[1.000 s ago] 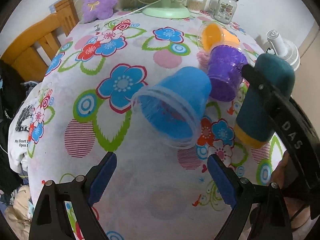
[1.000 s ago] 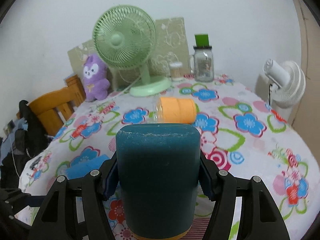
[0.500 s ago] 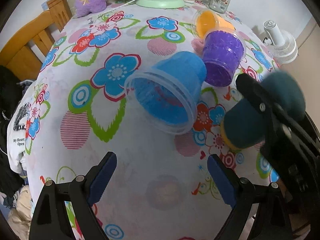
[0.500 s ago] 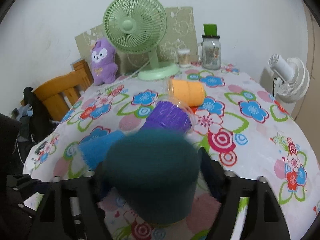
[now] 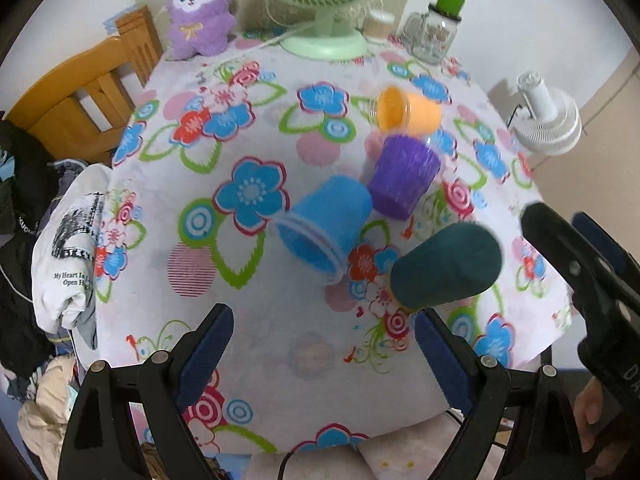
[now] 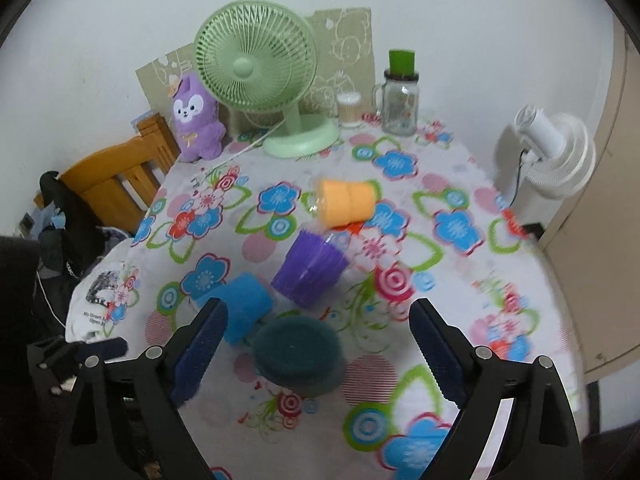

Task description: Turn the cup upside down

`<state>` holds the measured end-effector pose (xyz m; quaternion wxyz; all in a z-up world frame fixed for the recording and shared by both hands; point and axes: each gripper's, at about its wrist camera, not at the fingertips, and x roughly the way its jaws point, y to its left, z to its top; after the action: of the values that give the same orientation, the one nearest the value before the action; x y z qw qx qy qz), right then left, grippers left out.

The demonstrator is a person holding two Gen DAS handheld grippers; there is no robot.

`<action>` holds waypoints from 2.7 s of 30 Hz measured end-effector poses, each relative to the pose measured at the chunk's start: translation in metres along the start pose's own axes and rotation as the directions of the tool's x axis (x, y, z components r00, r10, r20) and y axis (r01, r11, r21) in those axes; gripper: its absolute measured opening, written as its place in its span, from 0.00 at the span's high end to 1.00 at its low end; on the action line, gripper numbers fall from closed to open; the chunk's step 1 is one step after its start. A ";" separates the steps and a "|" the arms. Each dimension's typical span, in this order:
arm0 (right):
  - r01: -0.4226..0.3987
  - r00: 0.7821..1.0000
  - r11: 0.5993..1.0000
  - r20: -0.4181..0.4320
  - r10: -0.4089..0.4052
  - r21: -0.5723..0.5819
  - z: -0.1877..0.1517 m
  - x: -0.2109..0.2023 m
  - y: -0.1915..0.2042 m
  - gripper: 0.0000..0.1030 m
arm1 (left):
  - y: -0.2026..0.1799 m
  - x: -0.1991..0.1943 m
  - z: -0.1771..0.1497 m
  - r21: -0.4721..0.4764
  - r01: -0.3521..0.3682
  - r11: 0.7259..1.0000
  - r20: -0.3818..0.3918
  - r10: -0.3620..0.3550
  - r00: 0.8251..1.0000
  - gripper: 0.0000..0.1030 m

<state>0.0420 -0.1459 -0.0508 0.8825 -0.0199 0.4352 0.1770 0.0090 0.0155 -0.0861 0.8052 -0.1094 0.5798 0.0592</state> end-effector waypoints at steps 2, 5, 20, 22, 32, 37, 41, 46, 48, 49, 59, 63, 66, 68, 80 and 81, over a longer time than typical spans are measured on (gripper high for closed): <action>0.013 1.000 1.000 -0.004 -0.013 -0.017 0.008 -0.011 -0.003 0.09 | -0.003 -0.010 0.004 -0.003 -0.003 1.000 0.020 0.003 1.000 0.09; 0.017 1.000 0.999 -0.004 -0.017 -0.028 0.017 -0.026 -0.008 0.09 | -0.005 -0.027 0.009 -0.011 -0.007 1.000 0.052 0.008 0.999 0.07; 0.021 0.999 0.995 0.035 -0.018 -0.096 0.031 -0.080 -0.023 0.09 | -0.028 -0.087 -0.004 -0.036 -0.017 0.999 0.191 0.023 0.981 0.01; 0.026 0.999 0.994 0.037 -0.022 -0.105 0.030 -0.084 -0.023 0.09 | -0.030 -0.095 -0.007 -0.053 -0.008 0.999 0.217 0.019 0.976 0.01; 0.027 0.999 0.995 0.032 -0.024 -0.095 0.024 -0.092 -0.029 0.09 | -0.036 -0.120 -0.020 -0.102 -0.047 0.994 0.295 0.075 0.953 0.00; 0.040 0.999 0.995 0.039 -0.036 -0.095 0.022 -0.094 -0.030 0.09 | -0.038 -0.117 -0.020 -0.097 -0.041 0.994 0.291 0.067 0.954 0.00; 0.051 0.998 0.995 0.033 -0.048 -0.088 0.022 -0.093 -0.030 0.09 | -0.039 -0.116 -0.018 -0.092 -0.035 0.995 0.289 0.061 0.955 0.00; 0.052 0.998 0.995 0.032 -0.050 -0.087 0.022 -0.093 -0.030 0.09 | -0.040 -0.115 -0.017 -0.095 -0.034 0.995 0.290 0.060 0.955 0.00; 0.055 0.998 0.995 0.034 -0.052 -0.087 0.023 -0.093 -0.029 0.09 | -0.040 -0.116 -0.017 -0.094 -0.035 0.995 0.295 0.062 0.953 0.00; 0.054 0.998 0.995 0.033 -0.051 -0.088 0.023 -0.093 -0.030 0.09 | -0.041 -0.116 -0.016 -0.091 -0.038 0.995 0.298 0.064 0.952 0.00; 0.061 0.998 0.995 0.033 -0.058 -0.078 0.025 -0.092 -0.031 0.09 | -0.041 -0.117 -0.007 -0.085 -0.057 0.995 0.311 0.081 0.947 0.00; 0.077 0.997 0.994 0.031 -0.075 -0.074 0.028 -0.091 -0.031 0.09 | -0.042 -0.116 -0.006 -0.080 -0.060 0.995 0.312 0.082 0.947 0.00; 0.085 0.996 0.994 0.032 -0.082 -0.070 0.029 -0.091 -0.032 0.09 | -0.043 -0.115 -0.005 -0.074 -0.061 0.995 0.312 0.082 0.946 0.00; 0.088 0.996 0.994 0.032 -0.086 -0.069 0.028 -0.091 -0.031 0.09 | -0.043 -0.115 -0.005 -0.071 -0.062 0.996 0.313 0.081 0.946 0.00; 0.085 0.996 0.994 0.026 -0.083 -0.067 0.028 -0.089 -0.033 0.09 | -0.045 -0.115 -0.003 -0.067 -0.070 0.995 0.313 0.087 0.946 0.00; 0.084 0.996 0.994 0.026 -0.082 -0.065 0.027 -0.089 -0.033 0.09 | -0.045 -0.115 -0.001 -0.066 -0.070 0.995 0.312 0.087 0.946 0.00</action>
<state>0.0240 -0.1973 0.0310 0.8931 -0.0650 0.4174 0.1545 -0.0193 -0.0244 0.0269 0.8811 -0.0972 0.4460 0.1233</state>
